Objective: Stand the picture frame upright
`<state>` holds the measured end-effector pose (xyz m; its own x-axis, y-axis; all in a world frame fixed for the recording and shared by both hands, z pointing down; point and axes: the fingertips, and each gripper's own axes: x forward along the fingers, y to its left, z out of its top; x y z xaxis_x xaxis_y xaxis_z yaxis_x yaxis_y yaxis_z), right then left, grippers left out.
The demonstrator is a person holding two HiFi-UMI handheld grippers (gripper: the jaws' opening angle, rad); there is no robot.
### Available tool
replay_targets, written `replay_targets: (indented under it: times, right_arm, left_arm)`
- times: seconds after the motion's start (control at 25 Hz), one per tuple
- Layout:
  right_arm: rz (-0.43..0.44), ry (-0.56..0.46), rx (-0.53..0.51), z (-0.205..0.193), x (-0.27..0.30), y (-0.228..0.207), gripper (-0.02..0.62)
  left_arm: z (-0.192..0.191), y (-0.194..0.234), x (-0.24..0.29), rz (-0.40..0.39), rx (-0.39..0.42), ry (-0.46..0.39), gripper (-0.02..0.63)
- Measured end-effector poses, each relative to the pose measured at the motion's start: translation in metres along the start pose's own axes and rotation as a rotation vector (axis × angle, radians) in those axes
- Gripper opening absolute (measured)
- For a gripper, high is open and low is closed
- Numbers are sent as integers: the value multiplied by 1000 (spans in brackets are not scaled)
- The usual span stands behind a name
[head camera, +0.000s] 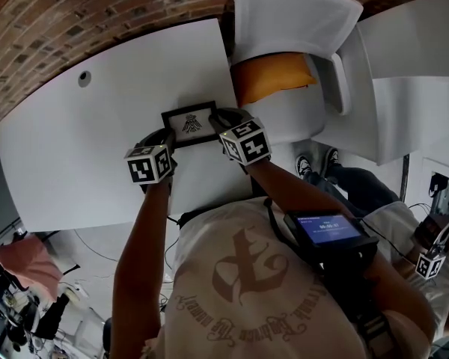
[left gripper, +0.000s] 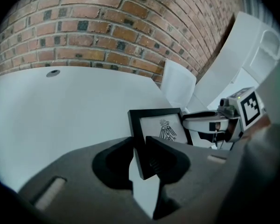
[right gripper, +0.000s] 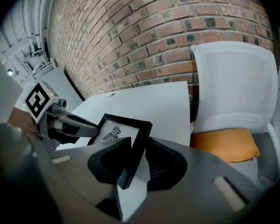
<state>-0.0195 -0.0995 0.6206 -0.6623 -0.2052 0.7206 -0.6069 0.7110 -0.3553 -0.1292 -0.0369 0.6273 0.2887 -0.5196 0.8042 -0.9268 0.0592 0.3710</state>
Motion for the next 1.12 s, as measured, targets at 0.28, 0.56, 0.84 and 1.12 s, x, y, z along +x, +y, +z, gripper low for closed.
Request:
replay_targets:
  times: [0.28,0.56,0.84,1.12]
  right_arm:
    - [-12,-71,-93,30,-3,-11,104]
    - [-16,-126,-130,58,-2,-27,100]
    - [-27,-170,-167,91,5,-46,100]
    - [-12,-211,-172,120,19,-63,97]
  left_arm:
    - [26,-4,4,-3,9,-67,89]
    - [53,-6,11,2,16,-127,87]
    - [94,-3,23,23,29,-197,84]
    - [129,8,38,58,34,-246,81]
